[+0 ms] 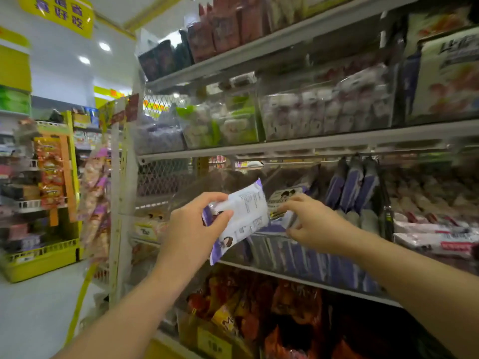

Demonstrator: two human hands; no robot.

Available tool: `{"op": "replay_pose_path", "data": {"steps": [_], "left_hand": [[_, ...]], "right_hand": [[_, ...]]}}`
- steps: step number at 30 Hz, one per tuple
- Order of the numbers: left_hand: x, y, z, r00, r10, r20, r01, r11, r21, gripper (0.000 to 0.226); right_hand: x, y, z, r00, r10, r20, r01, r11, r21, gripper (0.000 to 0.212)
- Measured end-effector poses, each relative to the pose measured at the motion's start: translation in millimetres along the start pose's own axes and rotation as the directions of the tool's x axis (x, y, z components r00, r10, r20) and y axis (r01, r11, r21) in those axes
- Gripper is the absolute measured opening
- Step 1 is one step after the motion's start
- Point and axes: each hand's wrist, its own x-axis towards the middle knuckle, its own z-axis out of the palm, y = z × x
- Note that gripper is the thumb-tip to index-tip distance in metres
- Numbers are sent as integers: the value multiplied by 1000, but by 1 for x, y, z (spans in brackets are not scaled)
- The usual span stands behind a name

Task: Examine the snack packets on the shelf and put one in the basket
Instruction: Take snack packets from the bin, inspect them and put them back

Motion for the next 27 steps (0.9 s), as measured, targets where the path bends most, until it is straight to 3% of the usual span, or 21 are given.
{"op": "replay_pose_path", "data": {"steps": [6,13,18,22,27], "left_hand": [[14,-6,-1,997,63,-34,-61,997,49,21],[47,-8,30,982,158,-104,-155,987,30,25],[78,-1,66,963,239,-125,-234,971,52,26],[99,6,105,950,310,-22,-301,936,185,30],[122,-2,139,936,308,172,-349,877,330,31]], "right_hand": [[17,13,7,982,-185,23,182,978,98,43],[40,7,-13,942,-290,-171,279,956,-84,32],[69,23,-38,965,-219,-147,193,966,-172,33],[93,42,-41,990,-142,-18,133,961,-243,35],[102,61,-44,999,35,9,-33,981,-191,40]]}}
